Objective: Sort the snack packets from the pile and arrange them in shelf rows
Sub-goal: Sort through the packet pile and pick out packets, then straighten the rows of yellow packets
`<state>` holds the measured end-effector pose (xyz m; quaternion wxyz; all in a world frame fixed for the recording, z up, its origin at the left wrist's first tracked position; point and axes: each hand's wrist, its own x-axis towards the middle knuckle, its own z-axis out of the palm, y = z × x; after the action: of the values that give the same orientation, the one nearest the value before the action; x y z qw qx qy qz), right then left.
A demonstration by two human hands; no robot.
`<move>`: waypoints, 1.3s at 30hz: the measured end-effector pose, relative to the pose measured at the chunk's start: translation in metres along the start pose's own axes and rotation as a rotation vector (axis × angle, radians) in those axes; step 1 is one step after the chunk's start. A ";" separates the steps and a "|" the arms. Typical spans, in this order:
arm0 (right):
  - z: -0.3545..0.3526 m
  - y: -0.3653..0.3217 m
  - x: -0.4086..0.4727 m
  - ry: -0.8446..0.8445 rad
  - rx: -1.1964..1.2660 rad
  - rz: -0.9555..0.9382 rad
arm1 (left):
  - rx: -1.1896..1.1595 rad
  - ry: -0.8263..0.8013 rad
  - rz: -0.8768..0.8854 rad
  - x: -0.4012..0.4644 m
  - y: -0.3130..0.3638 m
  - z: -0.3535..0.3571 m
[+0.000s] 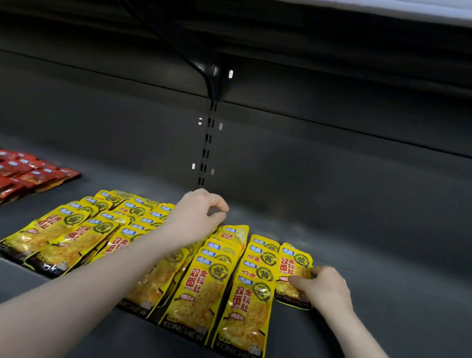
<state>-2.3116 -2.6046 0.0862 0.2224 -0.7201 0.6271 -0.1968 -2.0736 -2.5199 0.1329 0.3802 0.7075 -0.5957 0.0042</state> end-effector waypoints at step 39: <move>0.144 -0.242 -0.080 0.254 -0.089 -0.425 | -0.007 -0.282 0.308 -0.014 -0.267 -0.147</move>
<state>-2.0443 -2.4874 0.1050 0.0636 -0.8144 0.4925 -0.3002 -1.7859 -2.4286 0.0885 0.2903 0.6002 -0.7443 -0.0390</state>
